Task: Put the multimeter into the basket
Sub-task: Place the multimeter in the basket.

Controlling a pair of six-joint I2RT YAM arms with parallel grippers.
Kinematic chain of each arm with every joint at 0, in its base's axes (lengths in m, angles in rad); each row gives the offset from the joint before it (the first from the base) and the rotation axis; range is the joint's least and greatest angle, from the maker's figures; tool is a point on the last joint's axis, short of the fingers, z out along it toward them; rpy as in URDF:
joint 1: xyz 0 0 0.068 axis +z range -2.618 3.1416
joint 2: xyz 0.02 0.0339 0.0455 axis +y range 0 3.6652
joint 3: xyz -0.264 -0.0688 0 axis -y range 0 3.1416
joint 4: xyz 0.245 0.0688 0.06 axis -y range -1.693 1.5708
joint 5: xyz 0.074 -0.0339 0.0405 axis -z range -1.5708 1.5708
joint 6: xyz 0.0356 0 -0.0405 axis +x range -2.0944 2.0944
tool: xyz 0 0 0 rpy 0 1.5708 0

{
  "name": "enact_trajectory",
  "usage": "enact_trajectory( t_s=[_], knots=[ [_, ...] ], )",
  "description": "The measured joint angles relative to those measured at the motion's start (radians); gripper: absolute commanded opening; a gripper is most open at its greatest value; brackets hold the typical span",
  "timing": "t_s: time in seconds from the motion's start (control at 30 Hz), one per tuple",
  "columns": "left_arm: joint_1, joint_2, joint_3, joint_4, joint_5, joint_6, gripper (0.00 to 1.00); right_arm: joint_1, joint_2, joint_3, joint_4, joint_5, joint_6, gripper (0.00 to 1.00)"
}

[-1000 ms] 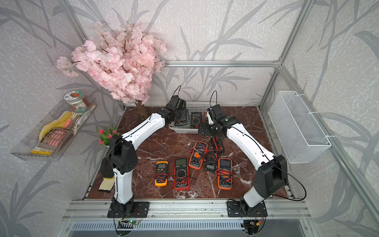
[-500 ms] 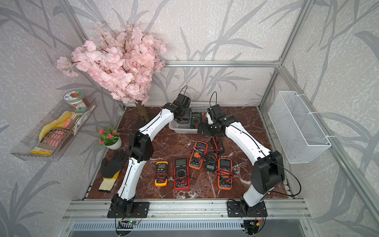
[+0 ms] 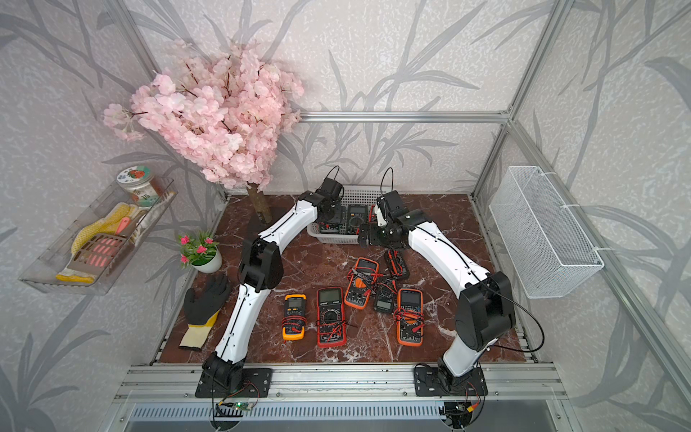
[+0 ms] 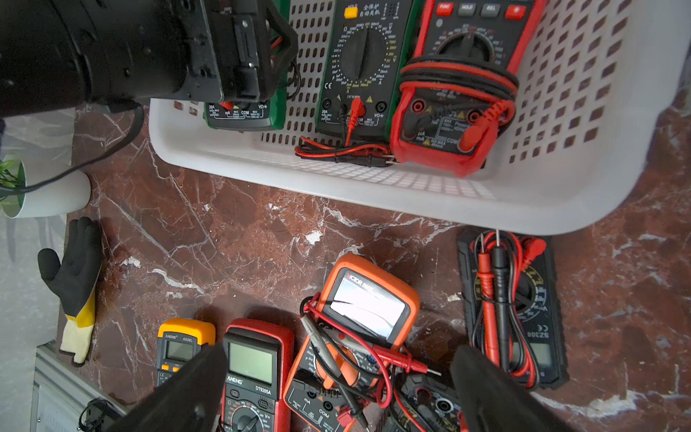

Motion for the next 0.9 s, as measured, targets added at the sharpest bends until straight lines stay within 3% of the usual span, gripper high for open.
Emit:
enact_trajectory(
  t_s=[0.13, 0.63, 0.9],
  knots=[
    [0.000, 0.001, 0.001, 0.000, 0.010, -0.008, 1.00, 0.000, 0.000, 0.000, 0.000, 0.000, 0.000, 0.99],
    [0.001, -0.015, 0.002, 0.001, 0.021, -0.040, 1.00, 0.000, -0.008, -0.025, 0.000, 0.025, -0.004, 0.99],
    [0.001, -0.181, -0.058, 0.008, 0.025, -0.097, 1.00, 0.000, -0.041, -0.058, 0.001, 0.027, -0.004, 0.99]
  ],
)
